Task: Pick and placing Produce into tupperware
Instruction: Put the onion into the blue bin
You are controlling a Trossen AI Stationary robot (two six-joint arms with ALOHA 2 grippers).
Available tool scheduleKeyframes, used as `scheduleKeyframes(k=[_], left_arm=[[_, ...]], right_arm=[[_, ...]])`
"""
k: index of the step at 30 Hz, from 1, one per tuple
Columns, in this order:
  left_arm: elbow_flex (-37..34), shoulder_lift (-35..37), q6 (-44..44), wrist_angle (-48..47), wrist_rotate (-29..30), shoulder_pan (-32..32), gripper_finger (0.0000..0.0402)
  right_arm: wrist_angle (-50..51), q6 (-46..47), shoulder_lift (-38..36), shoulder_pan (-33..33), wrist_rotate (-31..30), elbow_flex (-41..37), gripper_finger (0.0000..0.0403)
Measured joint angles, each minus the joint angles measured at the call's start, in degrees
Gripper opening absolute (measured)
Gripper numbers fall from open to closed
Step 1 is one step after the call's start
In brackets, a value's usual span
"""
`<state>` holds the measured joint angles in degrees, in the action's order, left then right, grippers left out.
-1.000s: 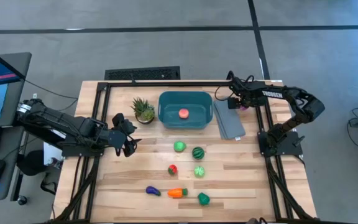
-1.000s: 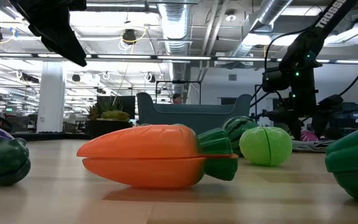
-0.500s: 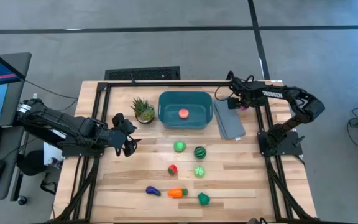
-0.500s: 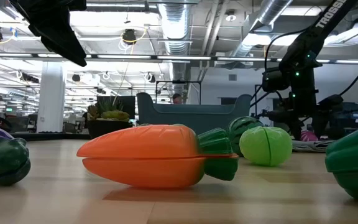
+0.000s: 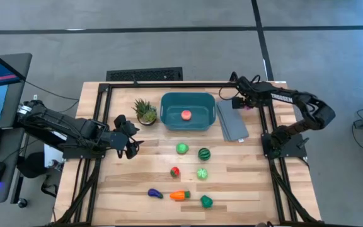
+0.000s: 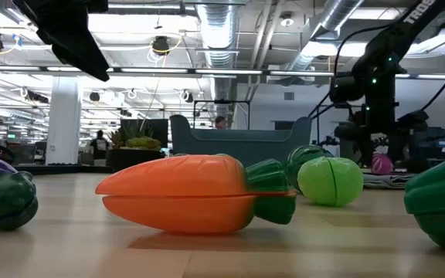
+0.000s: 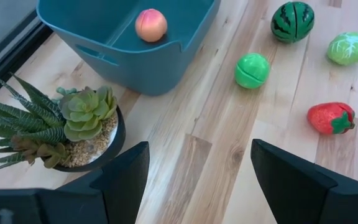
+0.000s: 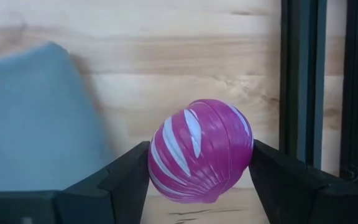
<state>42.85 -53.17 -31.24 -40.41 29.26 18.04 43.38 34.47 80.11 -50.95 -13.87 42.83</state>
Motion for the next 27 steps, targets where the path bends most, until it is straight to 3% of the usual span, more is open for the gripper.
scheduleKeyframes(k=[11, 27], left_arm=[[0.0, 0.0, 0.0, 0.9, 0.0, 0.0, 0.0271], [0.0, 0.0, 0.5, 1.6, 1.1, 0.0, 0.0271]], right_arm=[[1.2, -0.4, -9.2, -1.0, 2.0, 0.0, 0.0275], [3.3, 1.0, -27.9, -0.9, 5.1, 0.0, 0.0274]])
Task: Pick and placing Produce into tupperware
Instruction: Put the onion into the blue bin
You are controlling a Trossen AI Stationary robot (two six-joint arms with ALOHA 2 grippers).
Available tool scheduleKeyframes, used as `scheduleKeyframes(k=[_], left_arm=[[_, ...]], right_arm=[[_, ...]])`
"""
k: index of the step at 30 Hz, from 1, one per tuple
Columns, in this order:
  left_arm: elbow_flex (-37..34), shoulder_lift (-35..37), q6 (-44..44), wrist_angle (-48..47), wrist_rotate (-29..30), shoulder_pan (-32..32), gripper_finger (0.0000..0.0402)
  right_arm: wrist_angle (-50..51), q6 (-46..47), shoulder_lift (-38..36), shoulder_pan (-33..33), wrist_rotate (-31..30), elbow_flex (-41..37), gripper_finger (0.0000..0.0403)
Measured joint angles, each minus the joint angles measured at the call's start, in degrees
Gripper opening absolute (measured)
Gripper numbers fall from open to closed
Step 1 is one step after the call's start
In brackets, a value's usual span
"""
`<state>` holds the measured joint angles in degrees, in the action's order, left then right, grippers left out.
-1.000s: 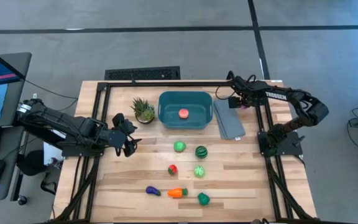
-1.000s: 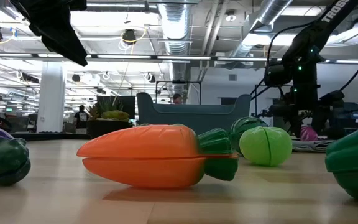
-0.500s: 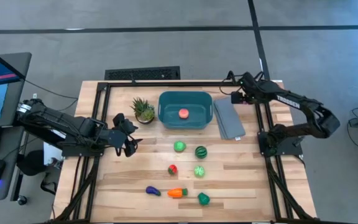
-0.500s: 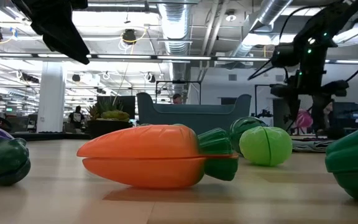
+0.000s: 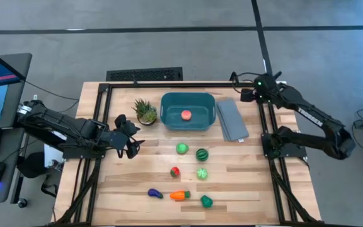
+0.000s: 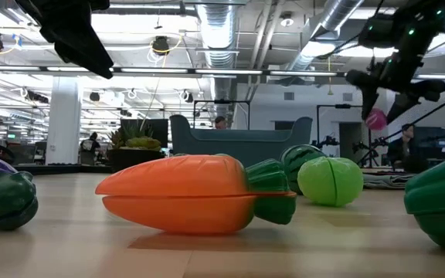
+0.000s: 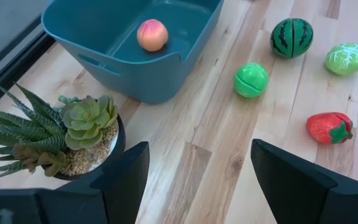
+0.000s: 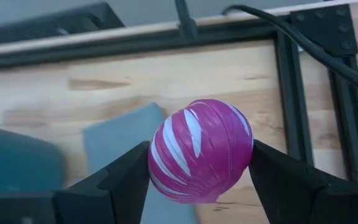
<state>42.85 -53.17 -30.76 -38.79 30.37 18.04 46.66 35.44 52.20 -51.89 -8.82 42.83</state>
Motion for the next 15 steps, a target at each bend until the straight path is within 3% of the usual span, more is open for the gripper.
scheduleKeyframes(k=[15], left_arm=[[0.0, 0.0, 0.6, 3.9, 1.1, 0.0, 0.0271]], right_arm=[[-0.5, 2.6, -10.4, 6.1, 3.6, 0.0, 0.0274]])
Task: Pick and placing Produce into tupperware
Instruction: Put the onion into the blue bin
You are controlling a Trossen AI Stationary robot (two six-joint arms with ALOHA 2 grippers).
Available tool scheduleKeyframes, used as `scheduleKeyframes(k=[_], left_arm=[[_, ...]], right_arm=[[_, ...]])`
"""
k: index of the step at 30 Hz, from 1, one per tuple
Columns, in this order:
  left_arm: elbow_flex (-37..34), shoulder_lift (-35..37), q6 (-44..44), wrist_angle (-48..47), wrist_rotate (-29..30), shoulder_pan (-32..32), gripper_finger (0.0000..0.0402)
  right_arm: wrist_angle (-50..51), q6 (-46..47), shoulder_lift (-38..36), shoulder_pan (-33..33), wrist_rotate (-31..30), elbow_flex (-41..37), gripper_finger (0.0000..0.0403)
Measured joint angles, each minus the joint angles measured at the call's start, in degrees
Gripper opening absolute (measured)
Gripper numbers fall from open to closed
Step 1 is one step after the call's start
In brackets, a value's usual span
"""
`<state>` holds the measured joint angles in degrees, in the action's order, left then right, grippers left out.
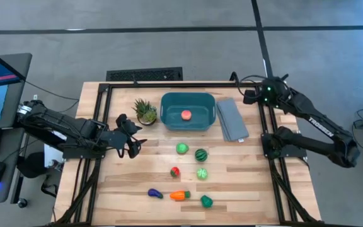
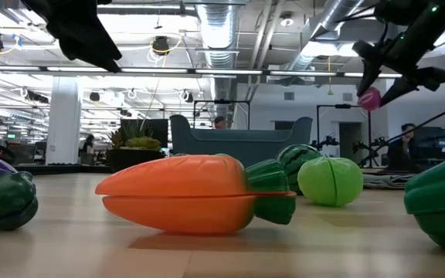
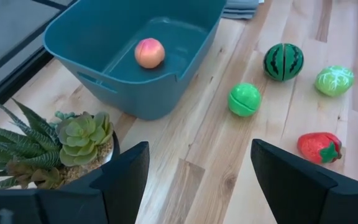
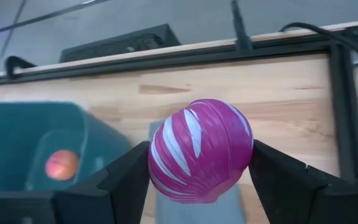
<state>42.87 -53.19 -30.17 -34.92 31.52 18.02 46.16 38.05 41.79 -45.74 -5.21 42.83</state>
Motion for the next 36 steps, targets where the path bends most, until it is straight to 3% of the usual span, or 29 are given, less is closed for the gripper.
scheduleKeyframes(k=[27, 36], left_arm=[[0.0, 0.0, -0.4, 2.8, 2.9, 0.0, 0.0271], [0.0, 0.0, -0.4, 2.8, 3.9, 0.0, 0.0271]], right_arm=[[-16.6, 2.0, -2.4, 21.3, 0.7, 0.0, 0.0274], [-24.4, 1.1, 1.7, 28.5, 0.8, 0.0, 0.0274]])
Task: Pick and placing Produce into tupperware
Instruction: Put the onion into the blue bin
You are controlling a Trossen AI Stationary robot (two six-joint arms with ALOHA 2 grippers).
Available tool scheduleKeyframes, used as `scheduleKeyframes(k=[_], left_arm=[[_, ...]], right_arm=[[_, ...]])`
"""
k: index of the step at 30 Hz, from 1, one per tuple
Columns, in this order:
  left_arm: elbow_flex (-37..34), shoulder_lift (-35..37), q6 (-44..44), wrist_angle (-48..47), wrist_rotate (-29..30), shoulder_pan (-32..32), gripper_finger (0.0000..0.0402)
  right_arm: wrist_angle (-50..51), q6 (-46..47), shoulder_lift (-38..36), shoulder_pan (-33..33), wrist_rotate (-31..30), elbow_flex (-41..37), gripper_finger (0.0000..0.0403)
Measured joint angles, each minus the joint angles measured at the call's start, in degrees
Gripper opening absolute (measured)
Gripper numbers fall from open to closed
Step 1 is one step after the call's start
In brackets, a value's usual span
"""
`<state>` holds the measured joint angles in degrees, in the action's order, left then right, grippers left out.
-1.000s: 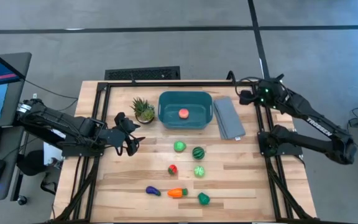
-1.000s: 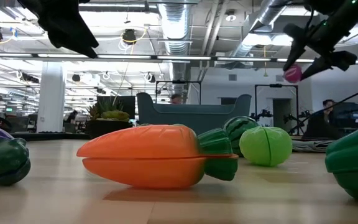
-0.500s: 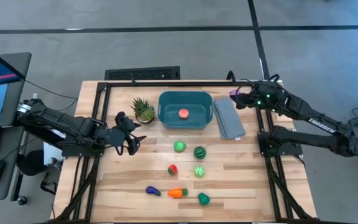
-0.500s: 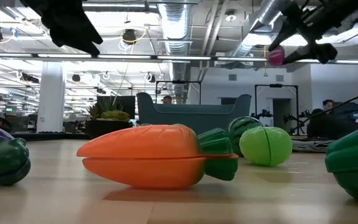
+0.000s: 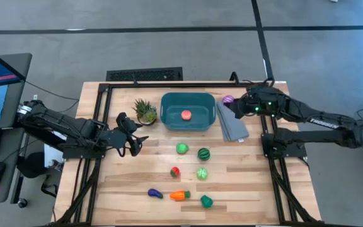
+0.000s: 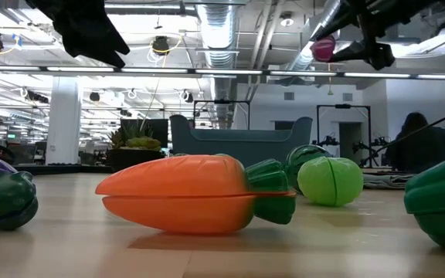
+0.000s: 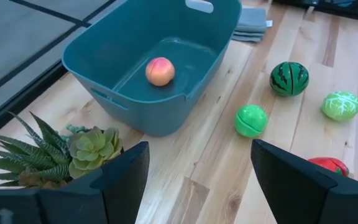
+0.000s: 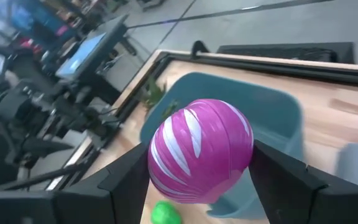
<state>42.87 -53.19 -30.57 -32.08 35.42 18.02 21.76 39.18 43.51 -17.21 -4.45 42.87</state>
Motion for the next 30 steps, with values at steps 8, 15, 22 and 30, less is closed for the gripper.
scheduleKeyframes(k=[8, 15, 22, 30], left_arm=[[0.0, 0.0, 0.0, 1.2, 0.0, -0.1, 0.0271], [0.0, 0.0, 0.0, 2.1, -0.2, -0.1, 0.0271], [0.0, 0.0, -0.4, 2.1, -0.2, -0.1, 0.0271], [0.0, 0.0, -0.2, 2.1, -0.2, -0.1, 0.0271]], right_arm=[[-7.1, -0.6, 7.6, 3.9, 1.6, 0.0, 0.0274], [-14.0, -0.8, 13.3, 6.0, 3.6, 0.0, 0.0274], [-19.3, -1.7, 16.7, 7.1, 5.9, 0.0, 0.0274], [-24.9, -1.7, 21.1, 7.0, 6.1, 0.0, 0.0274]])
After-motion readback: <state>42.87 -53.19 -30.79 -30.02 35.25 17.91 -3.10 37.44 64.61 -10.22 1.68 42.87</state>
